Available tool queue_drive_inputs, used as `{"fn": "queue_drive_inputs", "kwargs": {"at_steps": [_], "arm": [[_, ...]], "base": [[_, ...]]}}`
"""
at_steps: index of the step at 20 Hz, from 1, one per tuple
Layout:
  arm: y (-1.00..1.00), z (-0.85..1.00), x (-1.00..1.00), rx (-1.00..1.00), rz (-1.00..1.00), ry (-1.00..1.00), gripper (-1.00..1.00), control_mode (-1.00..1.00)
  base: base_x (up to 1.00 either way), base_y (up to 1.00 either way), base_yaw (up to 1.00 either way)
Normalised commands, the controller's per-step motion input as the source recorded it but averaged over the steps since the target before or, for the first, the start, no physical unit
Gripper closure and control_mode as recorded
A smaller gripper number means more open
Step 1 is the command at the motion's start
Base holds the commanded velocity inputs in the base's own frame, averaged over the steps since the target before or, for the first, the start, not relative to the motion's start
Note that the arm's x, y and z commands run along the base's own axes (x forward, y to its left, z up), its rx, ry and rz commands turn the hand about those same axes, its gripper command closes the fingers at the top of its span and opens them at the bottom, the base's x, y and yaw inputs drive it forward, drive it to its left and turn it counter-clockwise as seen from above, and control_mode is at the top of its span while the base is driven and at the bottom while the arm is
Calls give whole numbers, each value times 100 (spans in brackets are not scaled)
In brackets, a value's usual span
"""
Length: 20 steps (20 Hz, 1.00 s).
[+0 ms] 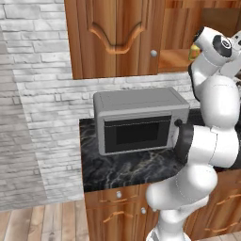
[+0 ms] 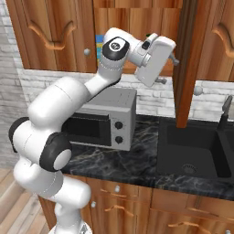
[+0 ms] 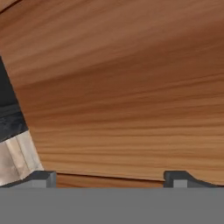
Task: Move the mayonnaise and mustard from the cabinet to the dining counter.
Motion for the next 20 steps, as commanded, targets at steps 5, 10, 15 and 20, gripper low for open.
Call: {"fn": "queue_drive_inputs", "kwargs": {"at_steps": [5,10,15,20], "arm": [[30,0,4,21,5,-2,-100,-100],[70,0,0,25,21,-29,-100,-100],[90,0,0,27,21,-45,-100,-100],[84,0,-1,27,21,-49,-100,-100]], "base": [[0,0,0],[0,0,0],[0,0,0],[0,0,0]]}}
